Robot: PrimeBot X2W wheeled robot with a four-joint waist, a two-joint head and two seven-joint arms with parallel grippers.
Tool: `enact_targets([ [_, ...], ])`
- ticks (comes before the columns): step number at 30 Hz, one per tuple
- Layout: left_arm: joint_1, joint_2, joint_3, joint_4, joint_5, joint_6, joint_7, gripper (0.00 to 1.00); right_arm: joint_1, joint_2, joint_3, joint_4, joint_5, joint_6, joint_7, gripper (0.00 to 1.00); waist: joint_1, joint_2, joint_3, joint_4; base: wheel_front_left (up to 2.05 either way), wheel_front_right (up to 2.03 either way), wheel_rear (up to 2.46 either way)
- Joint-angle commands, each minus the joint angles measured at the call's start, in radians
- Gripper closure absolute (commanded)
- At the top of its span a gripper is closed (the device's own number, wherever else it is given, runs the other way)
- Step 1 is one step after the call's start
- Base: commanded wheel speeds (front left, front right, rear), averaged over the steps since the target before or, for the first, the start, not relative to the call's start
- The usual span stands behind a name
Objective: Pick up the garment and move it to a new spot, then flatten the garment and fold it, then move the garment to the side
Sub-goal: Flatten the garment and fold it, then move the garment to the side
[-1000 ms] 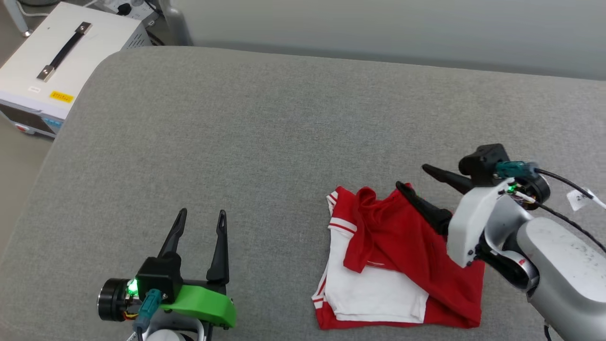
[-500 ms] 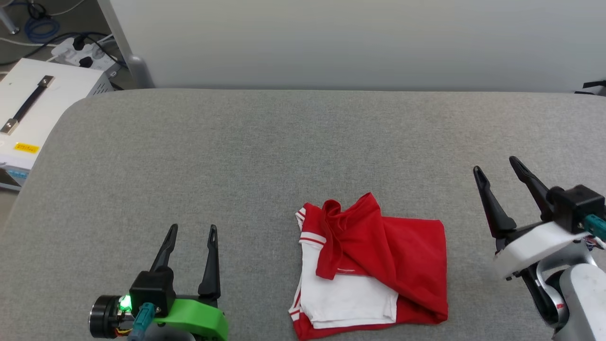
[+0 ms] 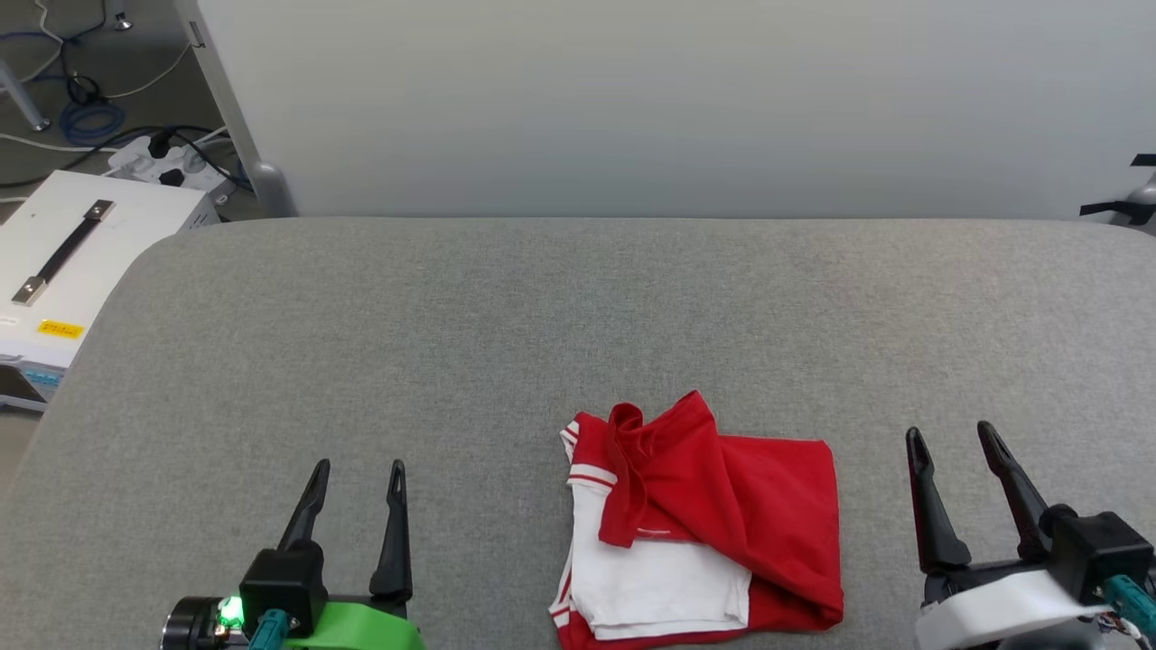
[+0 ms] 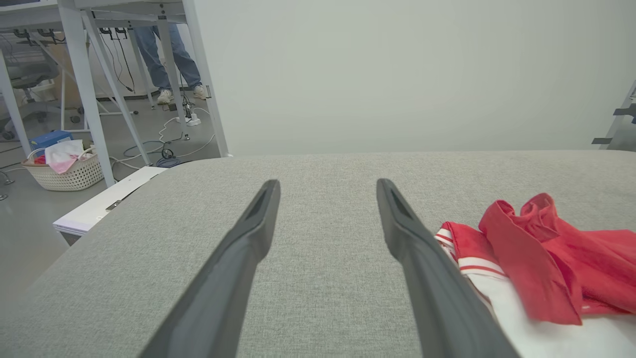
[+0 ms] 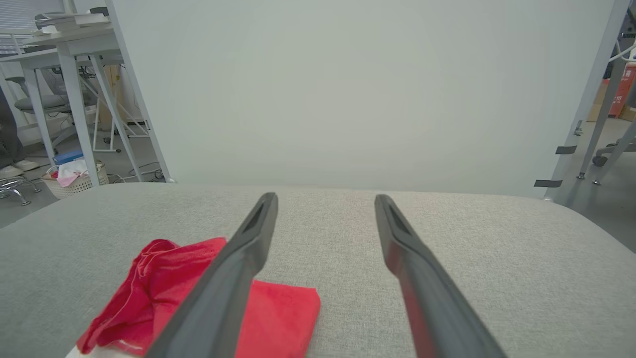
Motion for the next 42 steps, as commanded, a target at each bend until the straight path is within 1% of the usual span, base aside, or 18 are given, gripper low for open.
enact_targets([
  [1,0.018,-0.003,0.0,-0.004,0.005,-0.003,-0.006,0.0,0.023,0.007,-0.009,-0.017,0.003,-0.001,-0.009,0.0,0.0001,0.0,-0.005,0.006,0.0,0.0,0.0],
  [6,0.03,-0.003,0.0,-0.009,0.003,-0.001,-0.006,0.0,0.072,0.023,-0.021,-0.053,0.0,-0.001,-0.009,0.0,0.0001,0.0,-0.008,0.008,0.0,0.0,0.0],
  [11,0.036,-0.003,-0.001,-0.008,0.001,0.0,-0.006,0.0,0.09,0.029,-0.021,-0.068,-0.018,-0.001,-0.009,0.0,0.0001,0.0,-0.009,0.005,0.0,0.0,0.0],
  [18,0.034,-0.004,-0.004,-0.004,-0.001,0.0,-0.006,0.0,0.082,0.031,-0.017,-0.065,-0.033,-0.001,-0.009,0.0,0.0001,0.0,-0.005,0.005,0.0,0.0,0.0],
  [23,0.027,-0.004,-0.007,-0.003,-0.003,0.0,-0.006,0.0,0.036,0.013,-0.034,-0.066,-0.031,-0.001,-0.009,0.0,0.0001,0.0,0.01,0.009,0.0,0.0,0.0],
  [26,0.015,-0.004,-0.011,-0.003,-0.004,0.0,-0.006,0.0,-0.024,-0.021,-0.056,-0.071,-0.02,-0.001,-0.006,0.0,0.0001,0.0,0.025,0.013,0.0,0.0,0.0],
  [30,-0.007,-0.004,-0.017,-0.001,-0.003,-0.003,-0.006,0.0,-0.129,-0.105,-0.069,-0.09,-0.007,-0.001,0.028,0.0,0.0001,0.0,0.05,0.023,0.0,0.0,0.0],
  [32,-0.017,-0.004,-0.02,-0.001,-0.003,-0.005,-0.006,0.0,-0.18,-0.14,-0.071,-0.108,0.009,-0.001,0.064,0.0,0.0001,0.0,0.061,0.029,0.0,0.0,0.0],
  [34,-0.027,-0.004,-0.022,-0.002,-0.002,-0.007,-0.006,0.0,-0.227,-0.182,-0.065,-0.119,0.026,-0.001,0.114,0.0,0.0001,0.0,0.075,0.036,0.0,0.0,0.0],
  [38,-0.043,-0.004,-0.023,-0.004,-0.005,-0.008,-0.006,0.0,-0.319,-0.255,-0.024,-0.12,0.122,-0.001,0.247,0.0,0.0001,0.0,0.102,0.047,0.0,0.0,0.0],
  [41,-0.05,-0.004,-0.024,-0.005,-0.008,-0.008,-0.006,0.0,-0.37,-0.307,0.029,-0.104,0.204,-0.001,0.369,0.0,0.0001,0.0,0.119,0.052,0.0,0.0,0.0],
  [42,-0.053,-0.004,-0.026,-0.005,-0.009,-0.008,-0.006,0.0,-0.384,-0.324,0.055,-0.094,0.239,-0.001,0.43,0.0,0.0001,0.0,0.126,0.054,0.0,0.0,0.0],
])
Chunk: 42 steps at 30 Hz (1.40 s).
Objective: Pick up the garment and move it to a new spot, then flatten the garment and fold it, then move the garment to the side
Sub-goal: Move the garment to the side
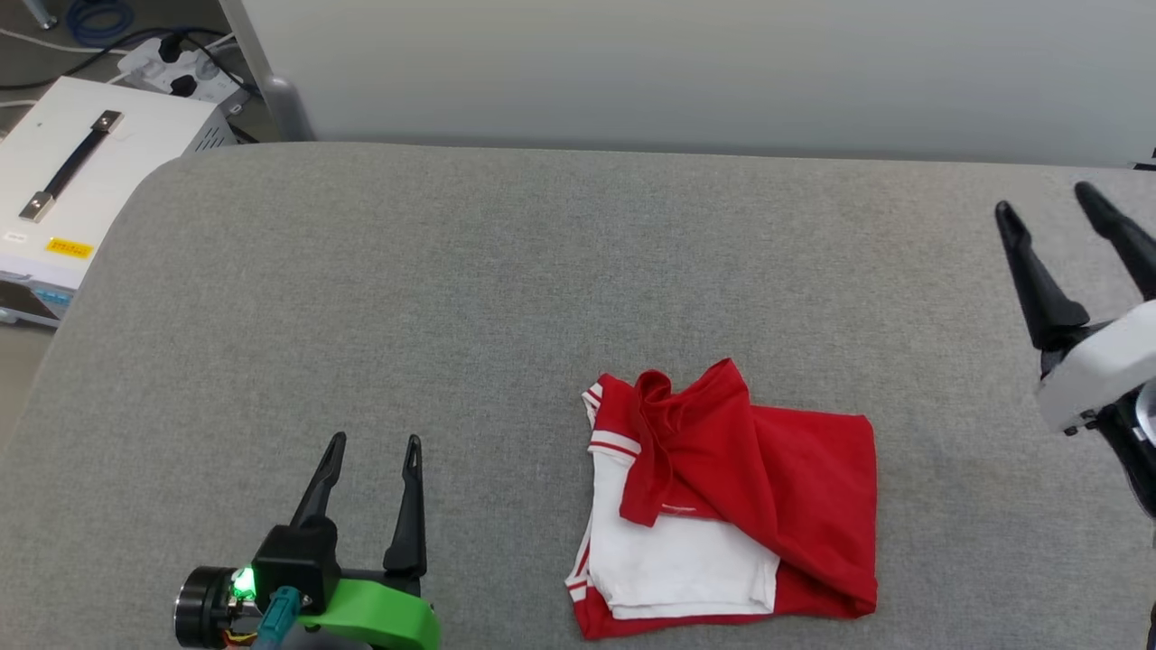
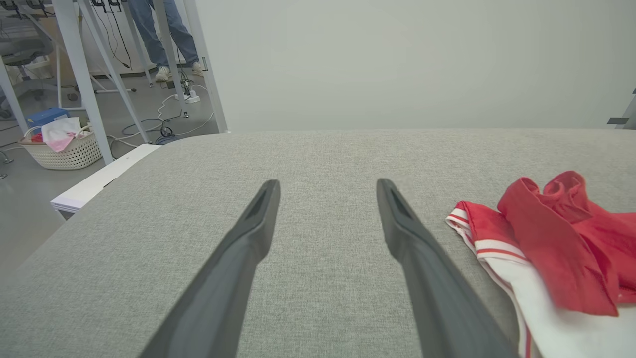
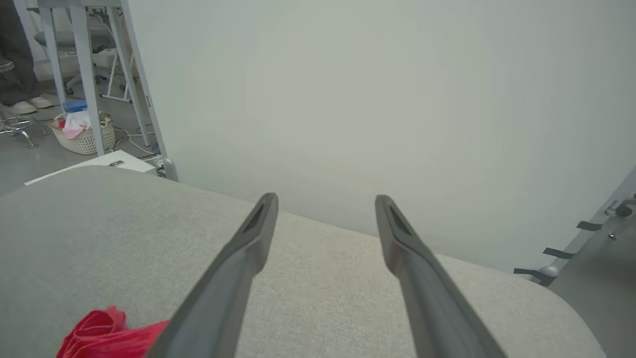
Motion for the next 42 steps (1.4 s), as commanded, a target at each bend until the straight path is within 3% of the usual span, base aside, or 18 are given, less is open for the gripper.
enact_targets([
  [1,-0.021,-0.004,-0.001,-0.001,-0.007,-0.004,-0.006,0.0,-0.019,-0.017,0.032,0.017,0.054,-0.001,0.081,0.0,0.0,-0.0001,0.021,0.011,0.0,0.0,0.0],
  [9,-0.053,-0.004,-0.012,0.004,-0.013,-0.007,-0.006,0.0,-0.026,-0.096,0.145,0.083,0.299,-0.001,0.505,0.0,0.0,-0.0001,0.052,0.035,0.0,0.0,0.0],
  [16,-0.069,-0.004,-0.018,-0.001,-0.021,-0.002,-0.006,0.0,0.038,-0.086,0.143,0.108,0.425,-0.001,0.691,0.0,0.0,-0.0001,0.082,0.056,0.0,0.0,0.0],
  [29,-0.118,-0.004,-0.036,-0.001,-0.031,0.001,-0.006,0.0,0.113,0.014,0.207,0.211,0.436,-0.001,0.697,0.0,0.0,-0.0001,0.159,0.093,0.0,0.0,0.0],
  [37,-0.124,-0.004,-0.038,0.002,-0.038,0.007,-0.006,0.0,0.135,0.013,0.279,0.257,0.436,-0.001,0.641,0.0,0.0,-0.0001,0.17,0.094,0.0,0.0,0.0],
  [38,-0.123,-0.004,-0.038,0.004,-0.038,0.008,-0.006,0.0,0.134,0.008,0.285,0.256,0.437,-0.001,0.633,0.78,0.0,-0.0001,0.169,0.093,0.0,0.0,0.0],
  [39,-0.122,-0.004,-0.038,0.006,-0.039,0.009,-0.006,0.0,0.131,0.002,0.29,0.253,0.437,-0.001,0.617,1.0,0.0,-0.0001,0.166,0.089,0.0,0.0,0.0],
  [42,-0.118,-0.004,-0.041,0.011,-0.042,0.01,-0.006,0.0,0.124,-0.017,0.297,0.249,0.443,-0.001,0.582,1.0,0.0,-0.0001,0.153,0.081,0.0,0.0,0.0],
])
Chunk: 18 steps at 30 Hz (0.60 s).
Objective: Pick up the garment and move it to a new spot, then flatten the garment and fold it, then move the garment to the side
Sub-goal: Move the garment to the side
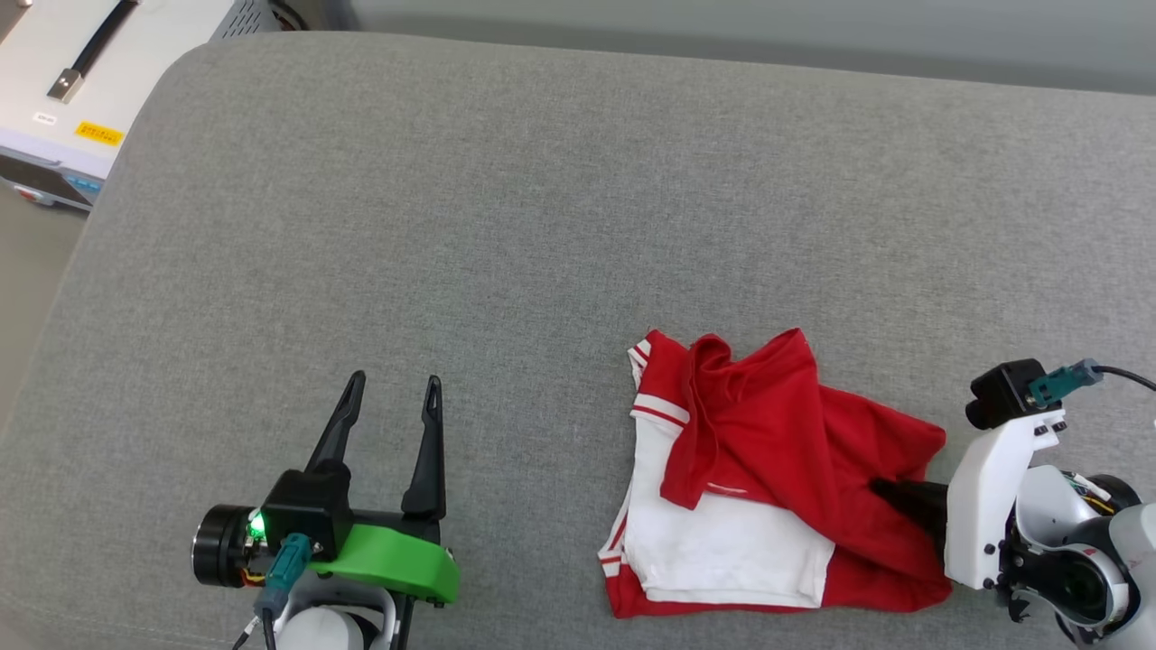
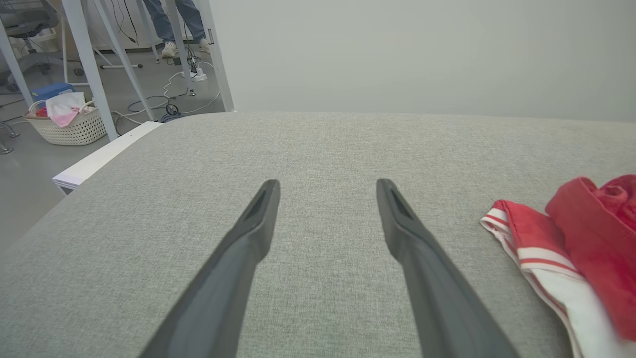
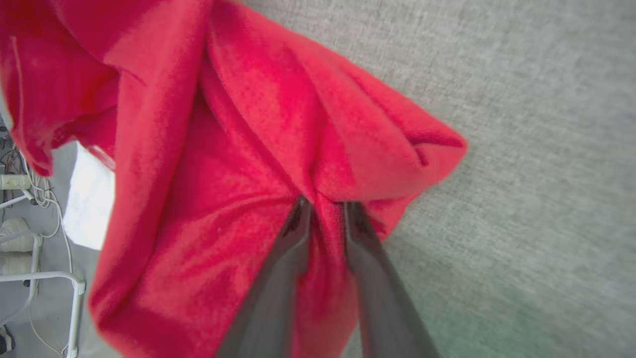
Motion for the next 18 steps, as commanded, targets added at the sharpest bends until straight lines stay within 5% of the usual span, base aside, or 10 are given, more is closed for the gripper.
enact_targets([
  [1,-0.009,-0.004,-0.002,0.005,-0.006,0.008,-0.006,0.0,0.026,0.011,0.027,0.02,0.005,0.0,-0.012,1.0,0.0,0.0,-0.013,-0.01,0.0,0.0,0.0],
  [18,0.048,-0.004,-0.002,0.006,-0.006,0.016,-0.006,0.0,-0.057,-0.148,-0.01,-0.129,-0.044,0.0,-0.158,1.0,0.0,0.0,-0.102,-0.097,0.0,0.0,0.0],
])
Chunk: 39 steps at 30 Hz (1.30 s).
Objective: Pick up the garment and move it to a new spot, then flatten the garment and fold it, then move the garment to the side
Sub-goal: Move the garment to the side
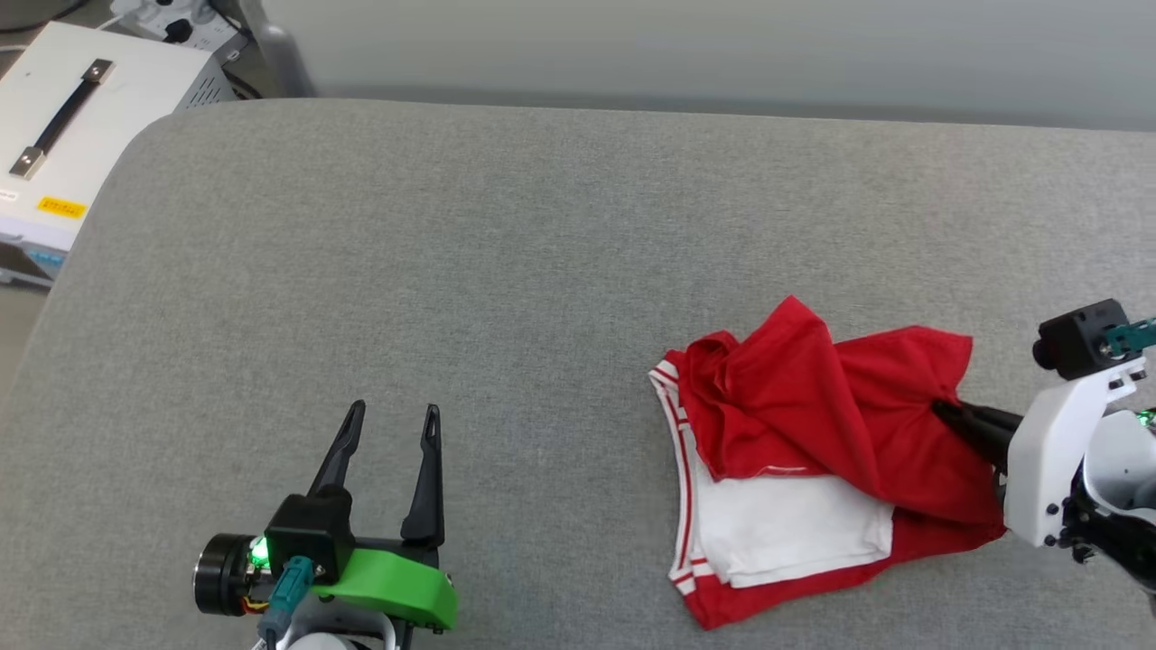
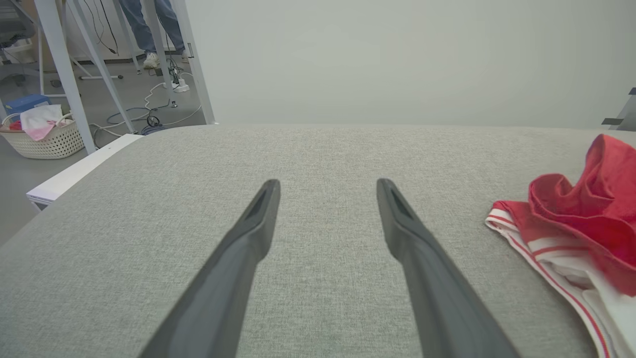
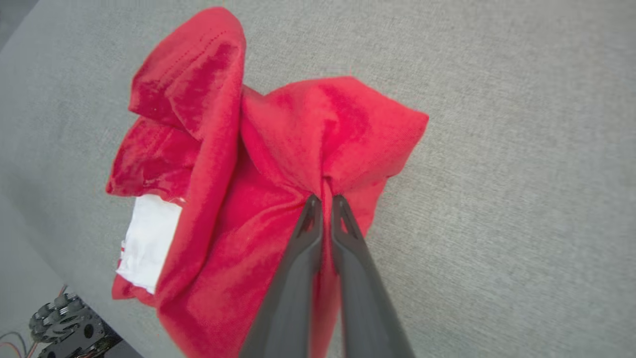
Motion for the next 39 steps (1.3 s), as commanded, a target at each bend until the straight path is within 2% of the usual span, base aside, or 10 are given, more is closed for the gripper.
enact_targets([
  [1,0.01,-0.004,0.001,-0.006,-0.007,0.007,-0.006,0.0,-0.023,-0.023,-0.005,-0.016,-0.017,0.0,-0.004,1.0,0.0,0.0,-0.017,-0.034,0.0,0.0,0.0],
  [6,0.018,-0.004,0.008,-0.018,-0.009,0.008,-0.006,0.0,-0.058,-0.086,-0.009,-0.049,-0.052,0.0,0.004,1.0,0.0,0.0,-0.012,-0.098,0.0,0.0,0.0],
  [11,0.003,-0.004,0.01,-0.037,-0.008,0.006,-0.006,0.0,-0.091,-0.12,-0.028,-0.06,-0.064,0.0,0.002,1.0,0.0,0.0,0.024,-0.159,0.0,0.0,0.0],
  [14,-0.027,-0.004,0.022,-0.057,0.005,0.0,-0.006,0.0,-0.13,-0.146,-0.031,-0.057,-0.096,0.0,-0.016,1.0,0.0,0.0,0.083,-0.211,0.0,0.0,0.0],
  [18,-0.062,0.0,0.036,-0.076,0.019,-0.012,-0.006,0.0,-0.163,-0.167,-0.05,-0.025,-0.125,0.0,-0.037,1.0,0.0,0.0,0.153,-0.235,0.0,0.0,0.0],
  [28,-0.169,0.019,0.042,-0.124,0.042,-0.043,-0.006,0.0,-0.245,-0.25,-0.188,0.167,-0.225,0.0,-0.099,1.0,0.0,0.0,0.321,-0.217,0.0,0.0,0.0],
  [39,-0.235,0.018,0.04,-0.148,0.047,-0.056,-0.006,0.0,-0.376,-0.27,-0.367,0.402,-0.369,0.0,-0.186,1.0,0.0,0.0,0.438,-0.169,0.0,0.0,0.0],
])
